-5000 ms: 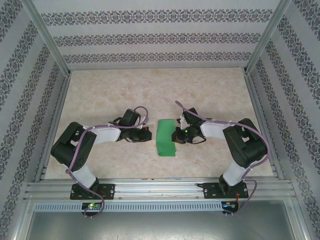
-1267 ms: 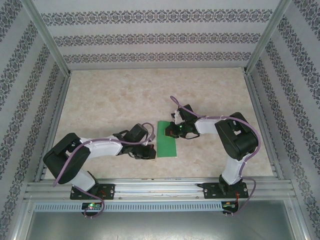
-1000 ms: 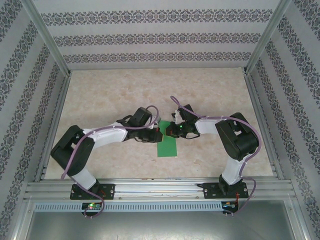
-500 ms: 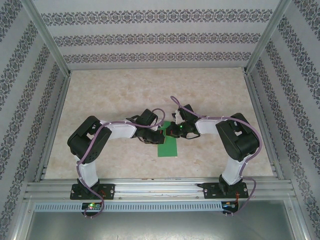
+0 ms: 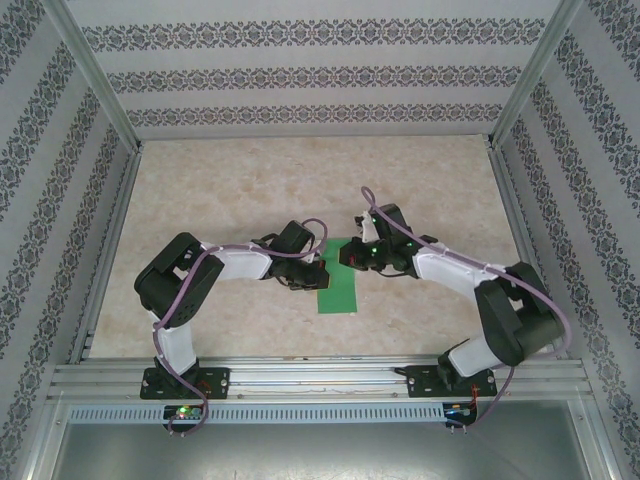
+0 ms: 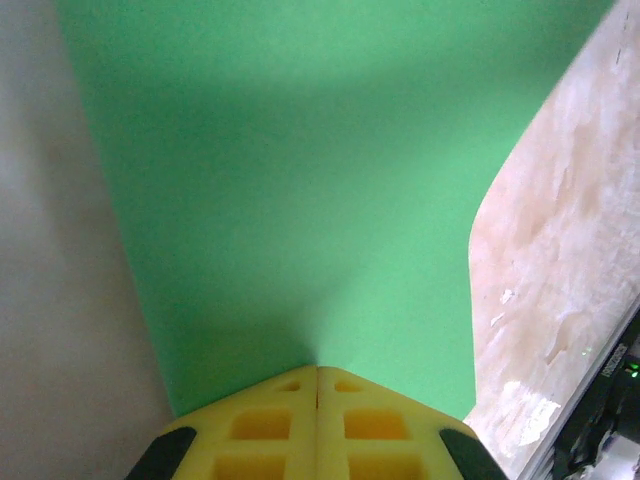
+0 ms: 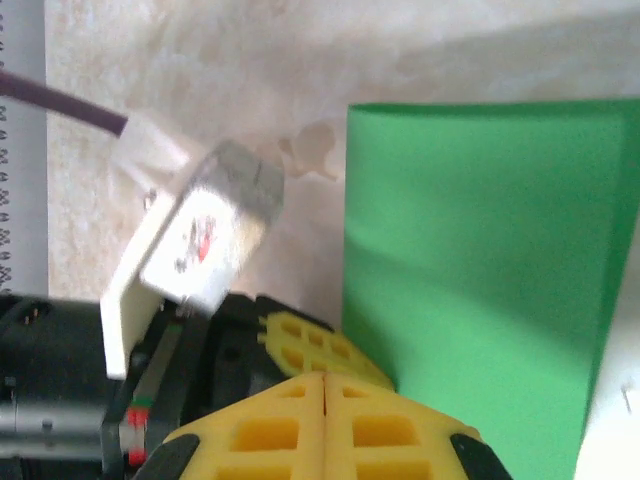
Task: Fold a paper plane with a square sheet of paper (fold left side to right side)
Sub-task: Hold the square sheet of paper at the center of the table.
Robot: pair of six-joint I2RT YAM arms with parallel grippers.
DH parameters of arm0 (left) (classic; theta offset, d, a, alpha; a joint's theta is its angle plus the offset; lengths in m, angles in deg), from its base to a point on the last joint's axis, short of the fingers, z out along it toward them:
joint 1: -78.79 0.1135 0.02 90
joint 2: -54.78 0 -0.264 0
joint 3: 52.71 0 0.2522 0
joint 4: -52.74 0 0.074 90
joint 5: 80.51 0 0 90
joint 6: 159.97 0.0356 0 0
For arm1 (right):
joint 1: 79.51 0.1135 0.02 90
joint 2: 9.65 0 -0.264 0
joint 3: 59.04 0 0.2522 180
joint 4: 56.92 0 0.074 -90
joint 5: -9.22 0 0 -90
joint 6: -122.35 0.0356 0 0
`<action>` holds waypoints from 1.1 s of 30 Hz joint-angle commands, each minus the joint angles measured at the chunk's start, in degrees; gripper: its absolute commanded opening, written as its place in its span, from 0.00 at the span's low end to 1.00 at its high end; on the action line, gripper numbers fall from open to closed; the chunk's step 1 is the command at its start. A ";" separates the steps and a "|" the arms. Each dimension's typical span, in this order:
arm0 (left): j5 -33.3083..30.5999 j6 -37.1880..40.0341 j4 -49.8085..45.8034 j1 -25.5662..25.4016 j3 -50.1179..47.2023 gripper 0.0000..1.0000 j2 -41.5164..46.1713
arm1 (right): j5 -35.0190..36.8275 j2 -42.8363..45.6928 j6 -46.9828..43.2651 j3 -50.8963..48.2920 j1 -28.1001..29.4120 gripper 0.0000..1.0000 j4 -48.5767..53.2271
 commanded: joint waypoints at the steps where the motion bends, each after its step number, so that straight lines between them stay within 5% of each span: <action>1: -2.96 -3.91 -0.51 -1.15 -3.03 0.00 -1.22 | -0.66 1.74 2.61 -4.69 1.85 0.00 2.70; 12: -1.94 -5.66 1.68 -1.33 -3.50 0.00 -0.95 | 2.02 -3.64 5.83 -8.93 6.98 0.00 -0.91; 33: 0.28 1.12 3.93 3.15 2.74 0.00 -3.16 | 7.14 -9.25 2.97 -10.24 6.99 0.00 4.08</action>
